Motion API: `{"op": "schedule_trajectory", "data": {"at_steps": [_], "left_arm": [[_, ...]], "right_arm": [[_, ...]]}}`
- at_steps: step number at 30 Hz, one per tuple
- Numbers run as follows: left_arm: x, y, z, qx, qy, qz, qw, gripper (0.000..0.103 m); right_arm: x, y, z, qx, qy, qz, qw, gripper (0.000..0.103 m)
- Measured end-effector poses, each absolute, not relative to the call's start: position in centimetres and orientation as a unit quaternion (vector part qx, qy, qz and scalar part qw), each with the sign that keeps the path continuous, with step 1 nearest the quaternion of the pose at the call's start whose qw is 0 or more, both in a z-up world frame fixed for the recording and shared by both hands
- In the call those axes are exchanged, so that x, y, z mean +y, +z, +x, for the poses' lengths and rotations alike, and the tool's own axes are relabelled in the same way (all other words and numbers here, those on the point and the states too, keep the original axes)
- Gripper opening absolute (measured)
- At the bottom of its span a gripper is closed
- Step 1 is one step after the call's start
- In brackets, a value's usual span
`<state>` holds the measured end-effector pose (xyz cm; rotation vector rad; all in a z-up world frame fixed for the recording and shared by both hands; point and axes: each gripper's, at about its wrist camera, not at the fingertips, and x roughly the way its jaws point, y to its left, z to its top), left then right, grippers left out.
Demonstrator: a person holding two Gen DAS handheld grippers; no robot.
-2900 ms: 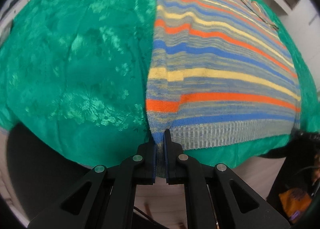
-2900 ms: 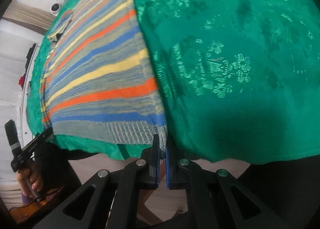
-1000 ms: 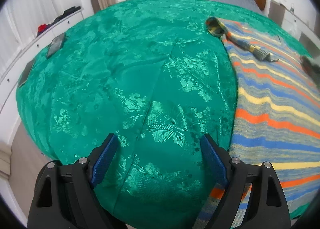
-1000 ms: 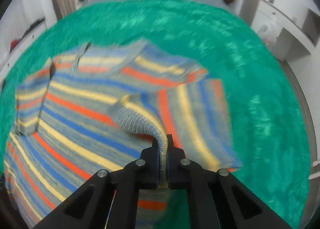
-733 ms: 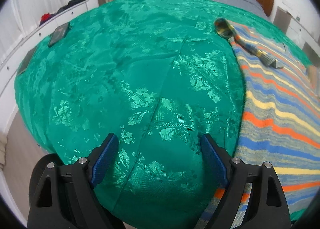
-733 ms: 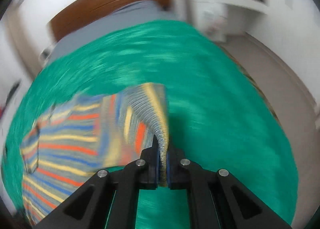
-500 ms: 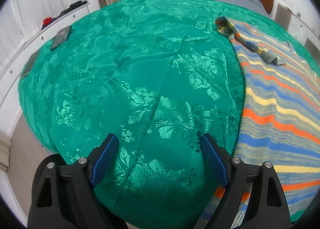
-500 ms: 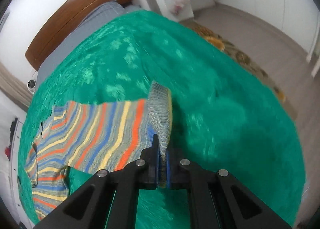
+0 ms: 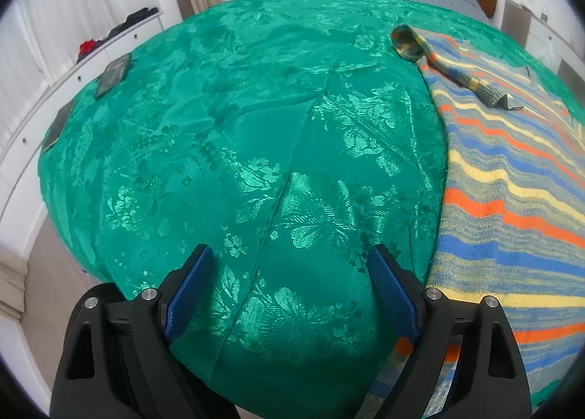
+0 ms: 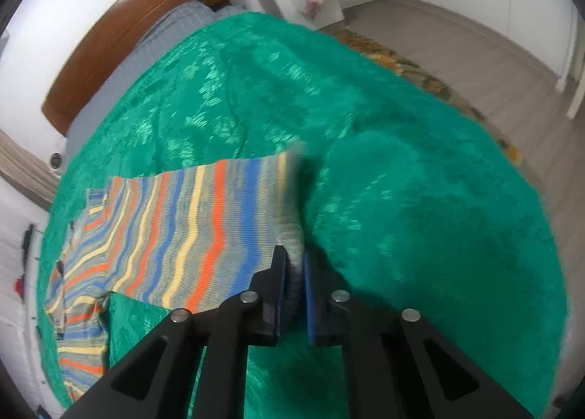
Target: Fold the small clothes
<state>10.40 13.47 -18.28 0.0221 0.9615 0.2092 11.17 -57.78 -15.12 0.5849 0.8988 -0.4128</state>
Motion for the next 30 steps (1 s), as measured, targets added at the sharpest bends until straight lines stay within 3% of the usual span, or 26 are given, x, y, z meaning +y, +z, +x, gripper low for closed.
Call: {"op": "schedule_trajectory", "data": {"at_steps": [4,8,11,13,18,21,27,30], "left_arm": [[13.3,-18.2,10.5,0.461,0.102,0.018,0.881,0.088],[12.9,-16.5,10.2,0.460,0.090,0.028,0.883,0.088],[12.3,-13.7,9.9,0.438,0.066,0.051,0.895,0.088],[11.2,-10.6,10.4,0.407,0.030,0.080,0.909,0.089],[5.5,-6.1,14.6,0.362,-0.101,0.169,0.911,0.094],[0.0,-7.4,18.3,0.375,-0.201,0.241,0.872,0.095],[-5.2,-15.0,24.9,0.425,-0.224,0.350,0.804,0.086],[-5.1,-16.9,26.8,0.443,-0.227,0.348,0.794,0.073]], "right_arm": [[-56.1,-11.6,11.2,0.405,-0.205,0.221,0.863,0.016],[-53.6,-11.3,13.2,0.407,-0.127,0.219,0.878,0.042],[-53.5,-15.2,13.4,0.458,-0.123,0.214,0.854,0.041],[-54.1,-15.9,12.1,0.445,-0.133,0.228,0.856,0.033],[-52.2,-12.9,8.0,0.418,-0.159,0.182,0.876,0.035],[-48.7,-11.2,5.4,0.398,-0.127,0.166,0.893,0.046],[-43.5,-11.9,2.3,0.392,-0.087,0.188,0.896,0.046],[-41.6,-12.2,0.9,0.389,-0.082,0.190,0.898,0.046]]}}
